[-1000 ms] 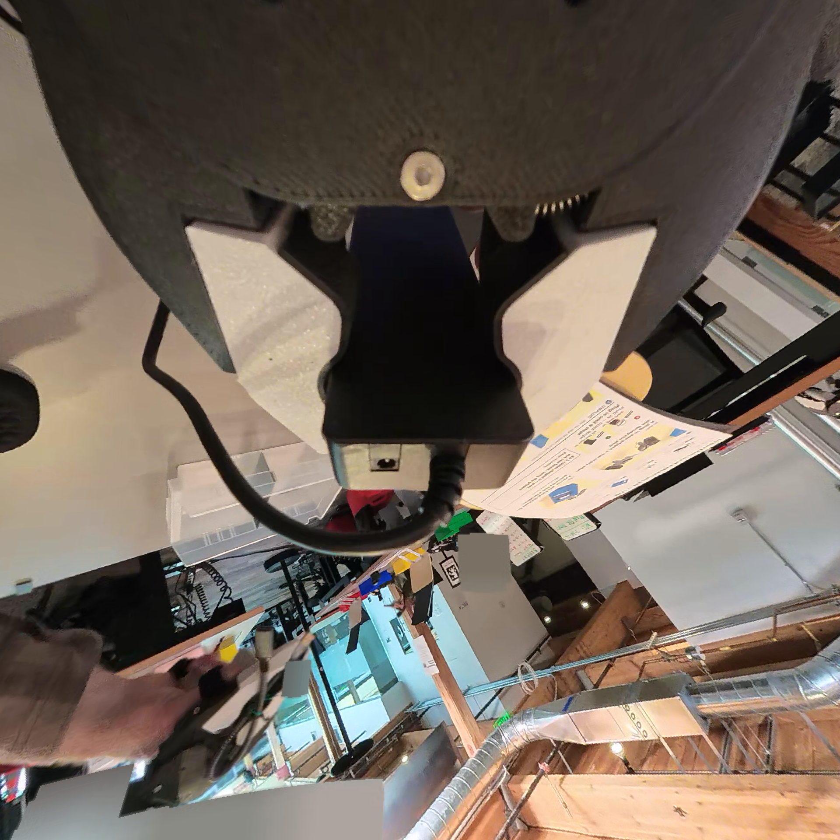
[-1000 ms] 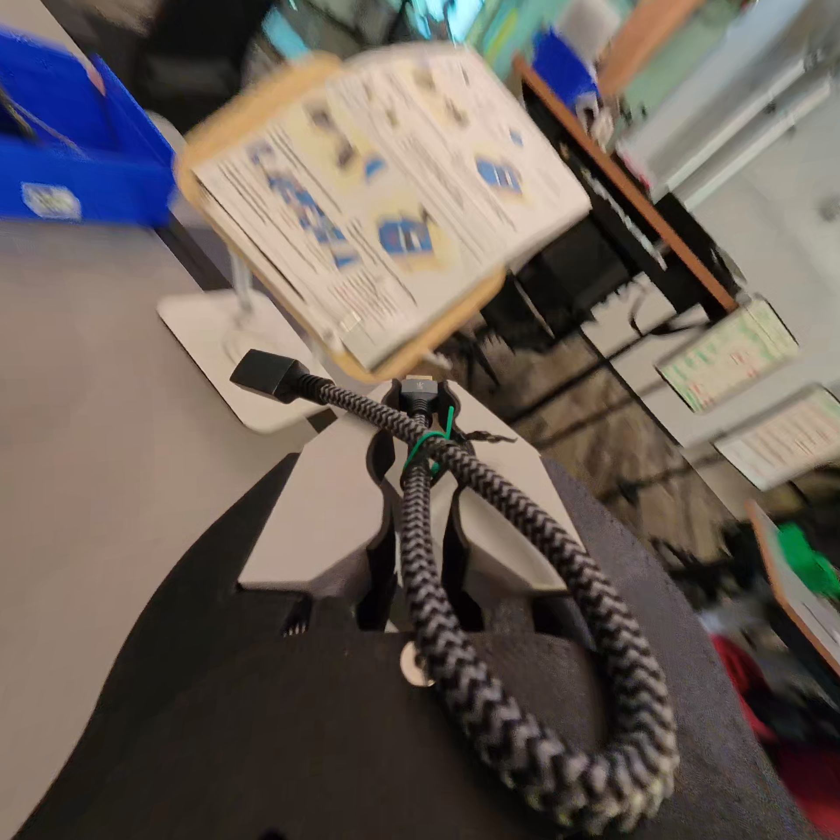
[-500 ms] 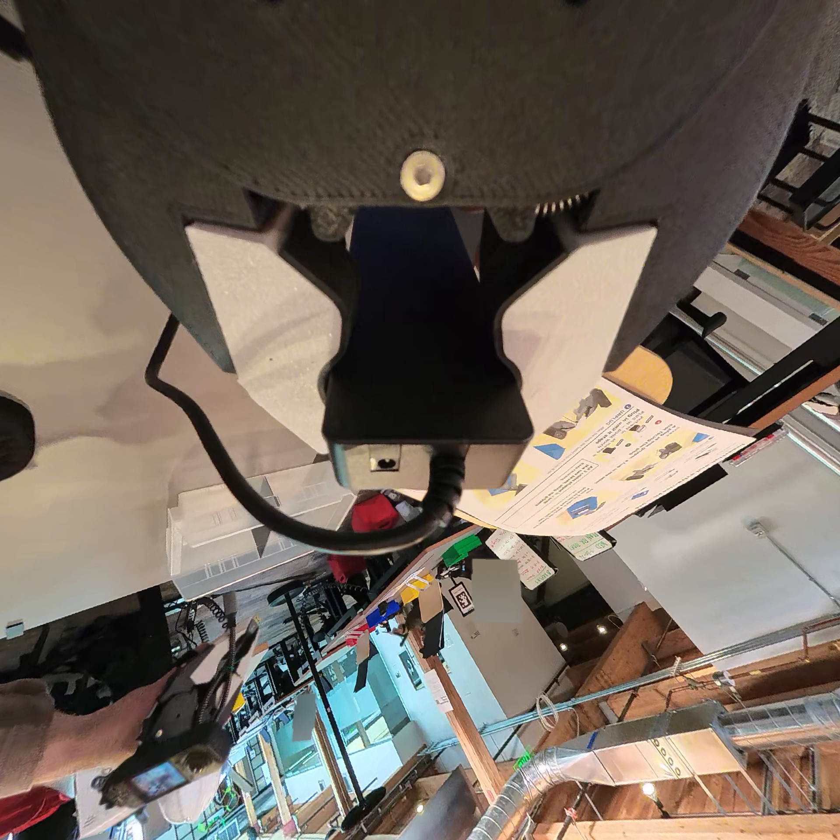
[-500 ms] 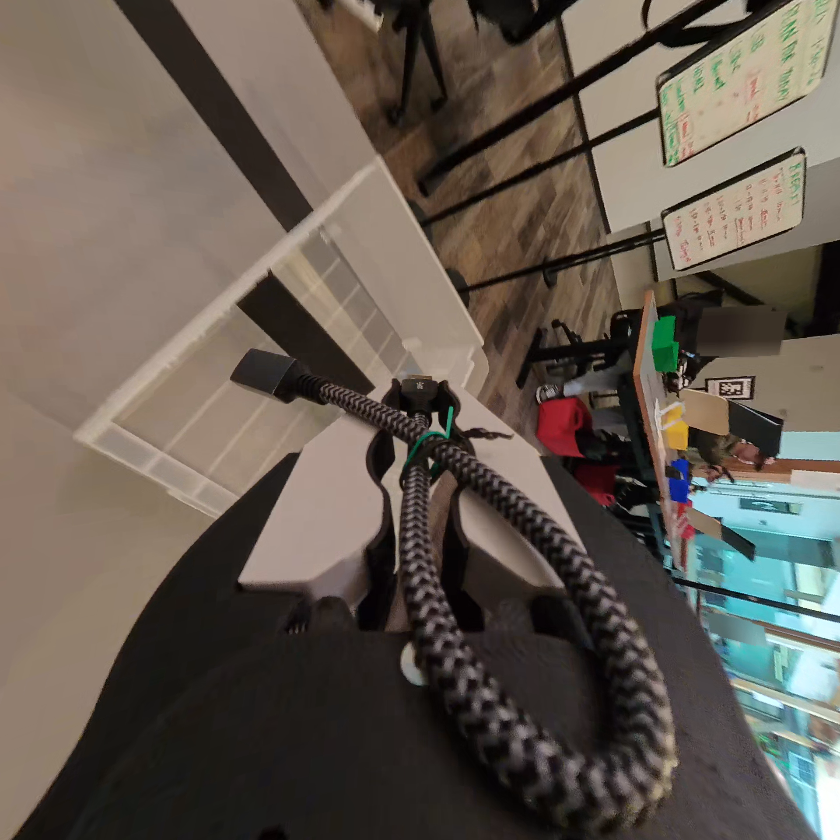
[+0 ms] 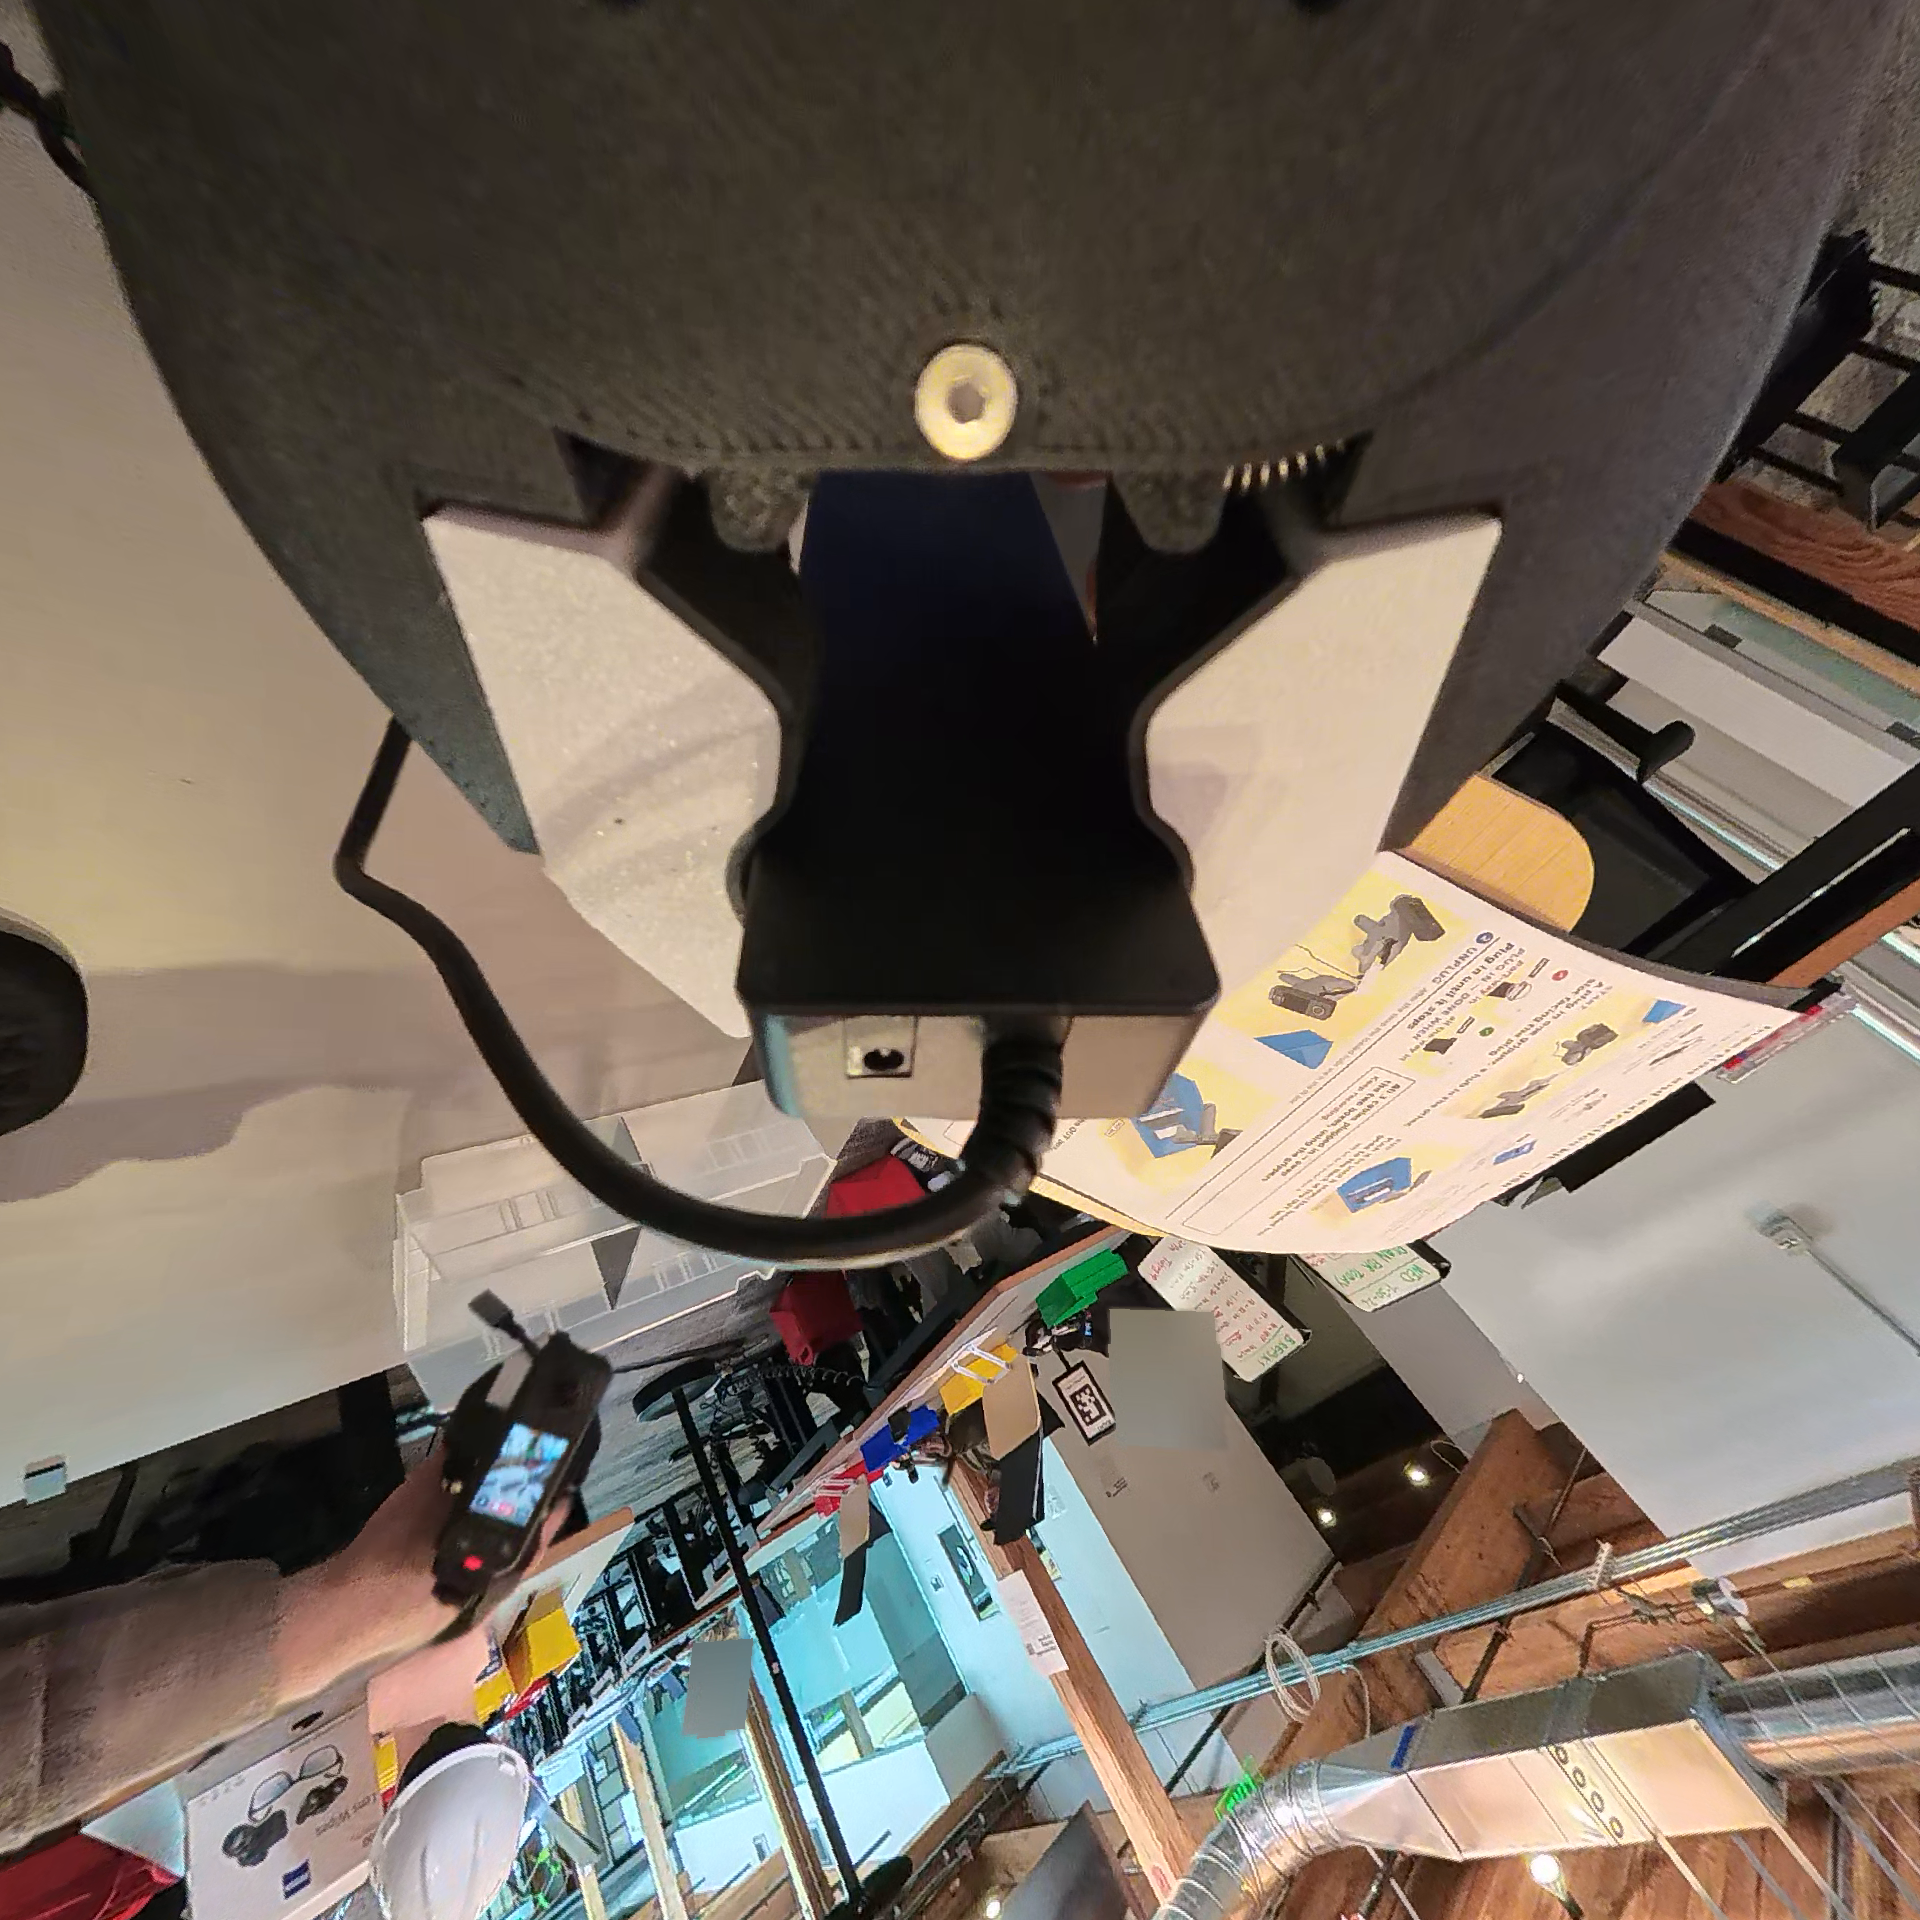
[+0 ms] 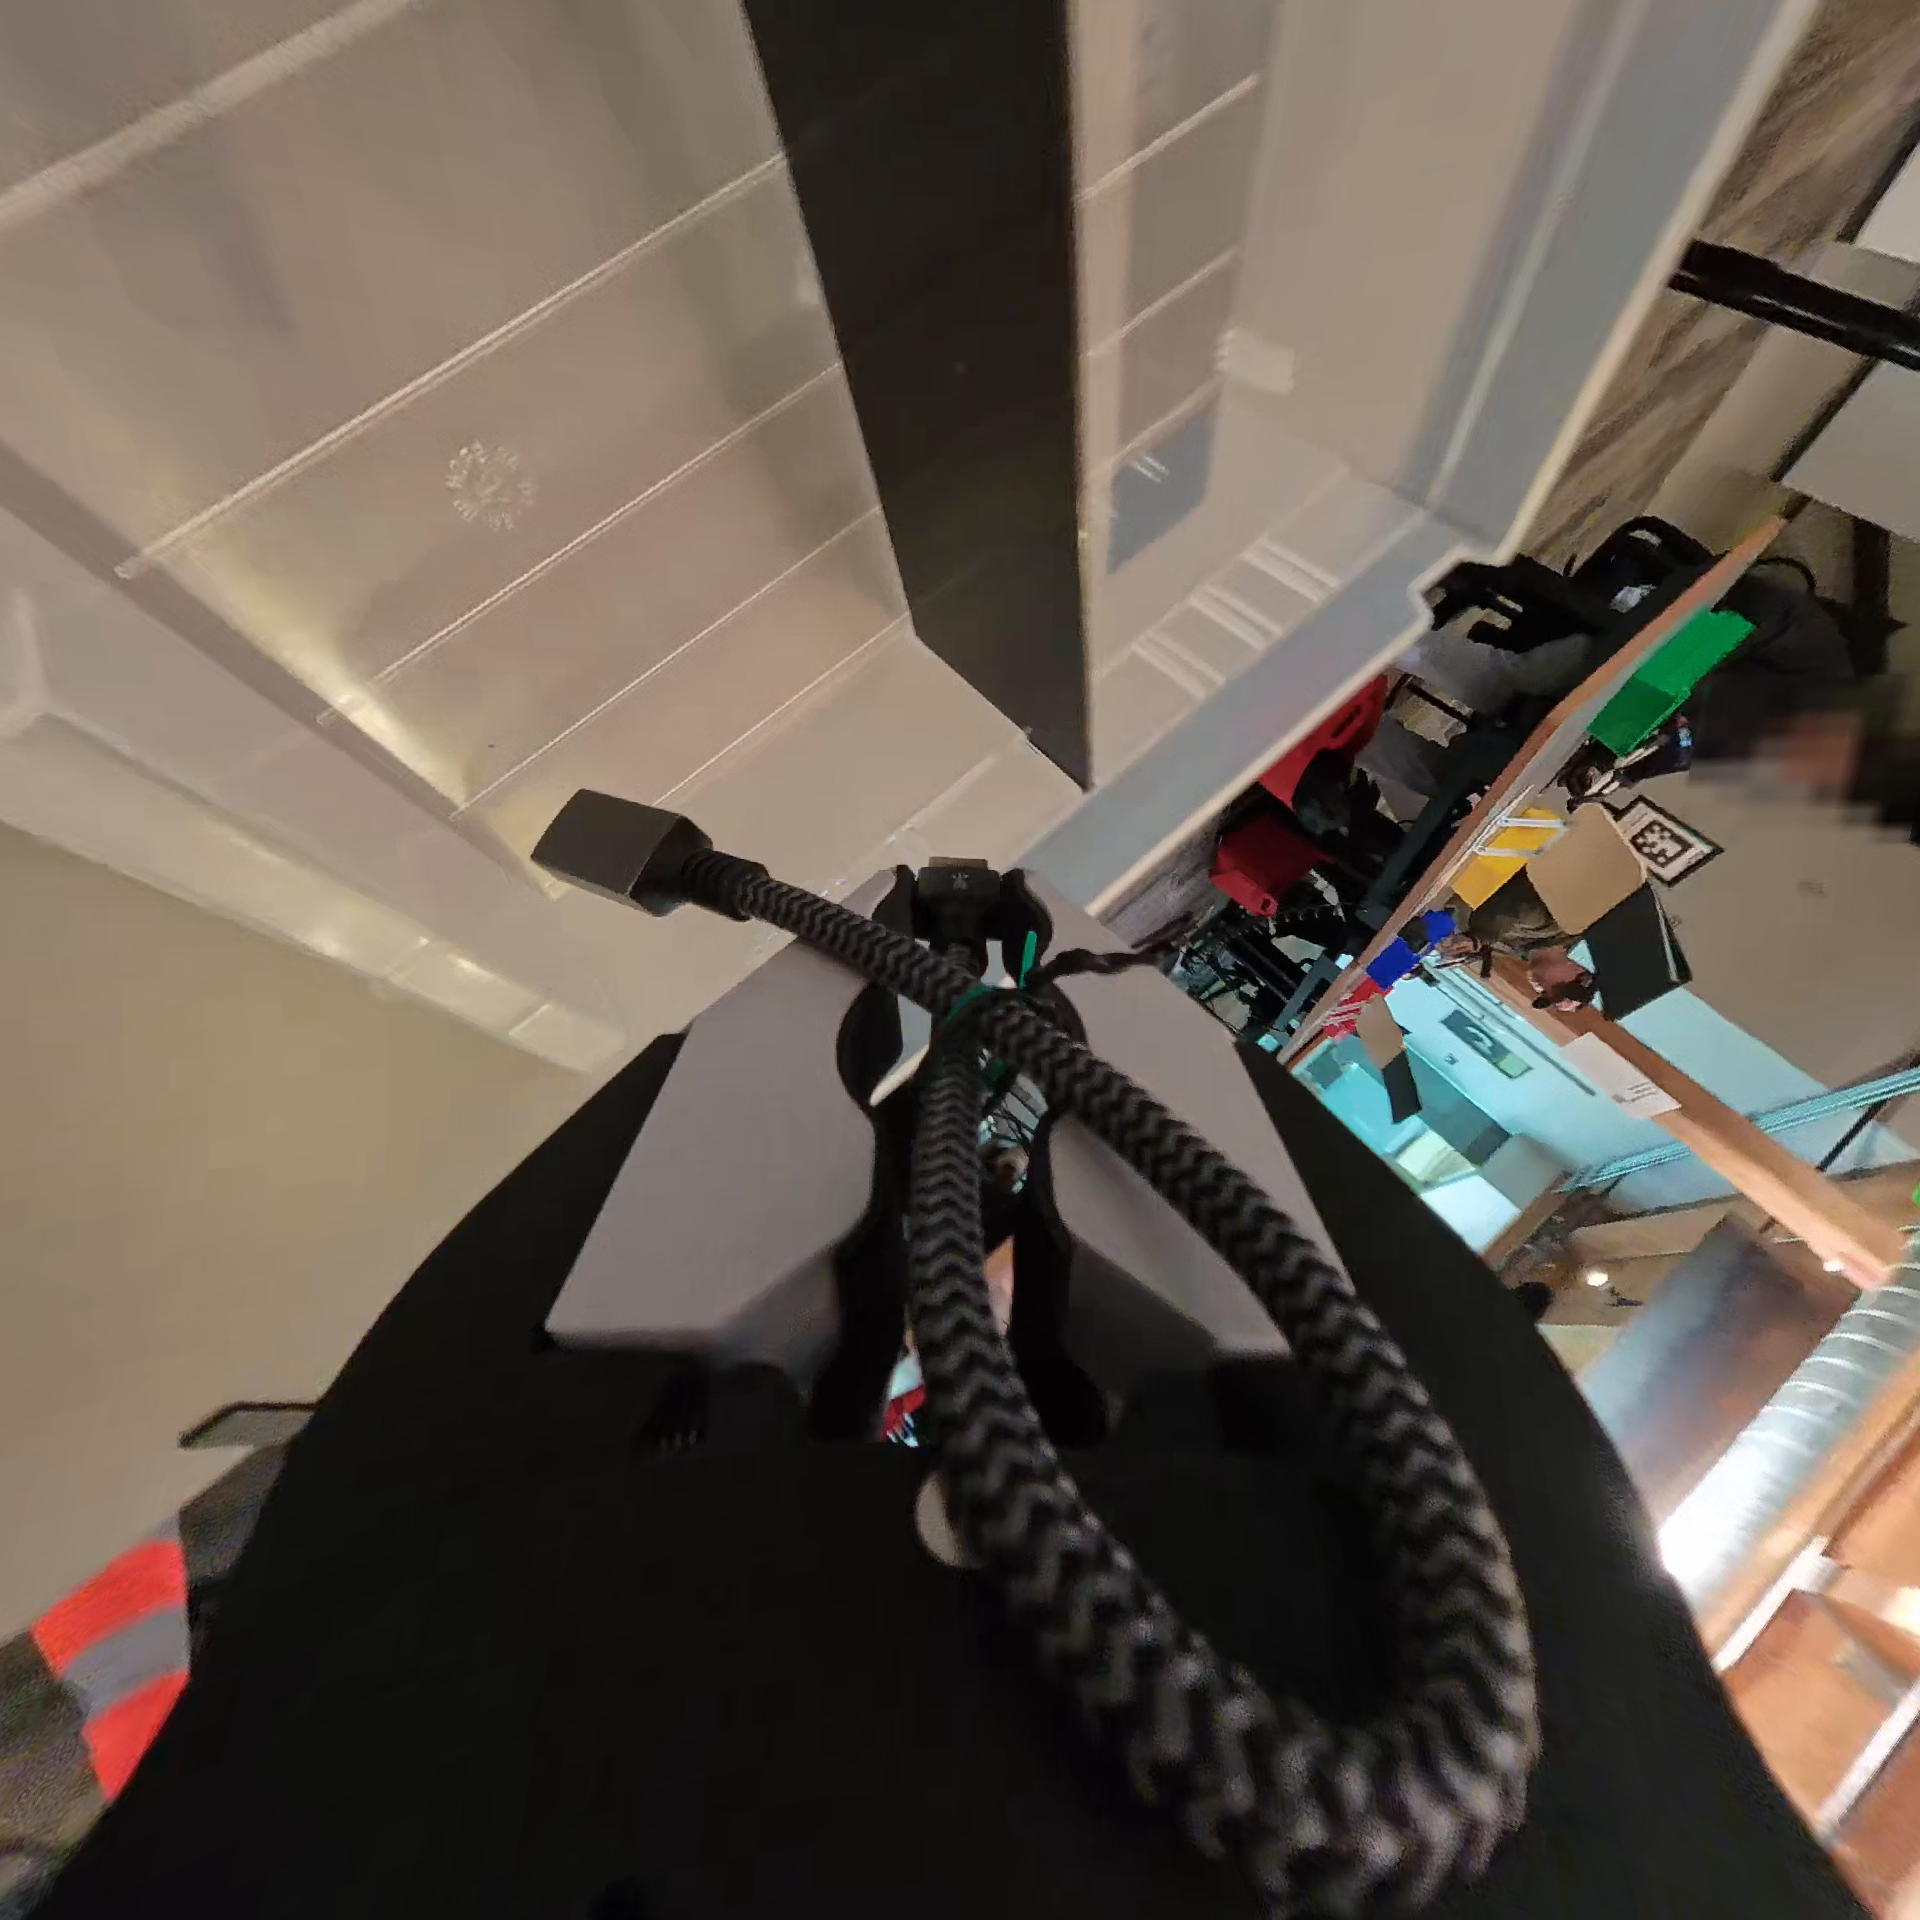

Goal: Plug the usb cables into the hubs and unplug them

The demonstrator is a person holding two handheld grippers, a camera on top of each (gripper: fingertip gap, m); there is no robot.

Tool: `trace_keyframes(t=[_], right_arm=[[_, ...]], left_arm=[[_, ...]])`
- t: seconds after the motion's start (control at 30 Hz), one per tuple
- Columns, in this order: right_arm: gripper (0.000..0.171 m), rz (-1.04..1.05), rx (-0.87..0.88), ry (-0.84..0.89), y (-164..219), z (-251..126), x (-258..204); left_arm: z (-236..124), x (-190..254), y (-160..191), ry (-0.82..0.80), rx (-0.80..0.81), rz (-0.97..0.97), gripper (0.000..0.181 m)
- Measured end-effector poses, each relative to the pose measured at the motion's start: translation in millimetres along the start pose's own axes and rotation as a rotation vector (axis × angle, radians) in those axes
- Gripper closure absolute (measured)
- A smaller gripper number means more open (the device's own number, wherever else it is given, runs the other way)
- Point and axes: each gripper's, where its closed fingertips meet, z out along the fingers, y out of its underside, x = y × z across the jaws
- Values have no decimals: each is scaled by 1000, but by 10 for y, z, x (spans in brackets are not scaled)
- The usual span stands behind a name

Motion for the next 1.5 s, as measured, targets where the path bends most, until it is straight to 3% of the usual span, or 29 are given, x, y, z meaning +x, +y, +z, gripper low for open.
trace_keyframes(t=[0.2,0.47,0.53,0.73,0.83,0.9,1.1,1.2,1.33,1.5], right_arm=[[157,-154,-88,-151,-132,350,-302],[156,-52,36,-413,-454,439,-579],[144,-45,30,-464,-434,436,-645],[129,66,71,-381,-370,257,-403],[131,207,215,-241,-430,-258,-22],[133,273,411,-145,-668,-841,202],[143,209,1331,-76,-2027,-3349,186],[141,115,1623,-109,-2526,-4237,22],[141,-33,1782,-94,-3139,-4778,-148],[148,-161,1833,-45,-3687,-4890,-258]], left_arm=[[3,4,-1,1,1,1,114],[64,25,57,17,-14,-5,115],[75,29,66,19,-15,-7,115],[86,24,72,22,-6,-17,115],[84,23,50,28,18,-31,115],[87,31,23,38,43,-44,115],[150,113,-67,73,91,-53,115],[161,150,-108,87,104,-47,115],[134,175,-139,101,110,-39,115],[60,221,-193,143,135,-45,115]])
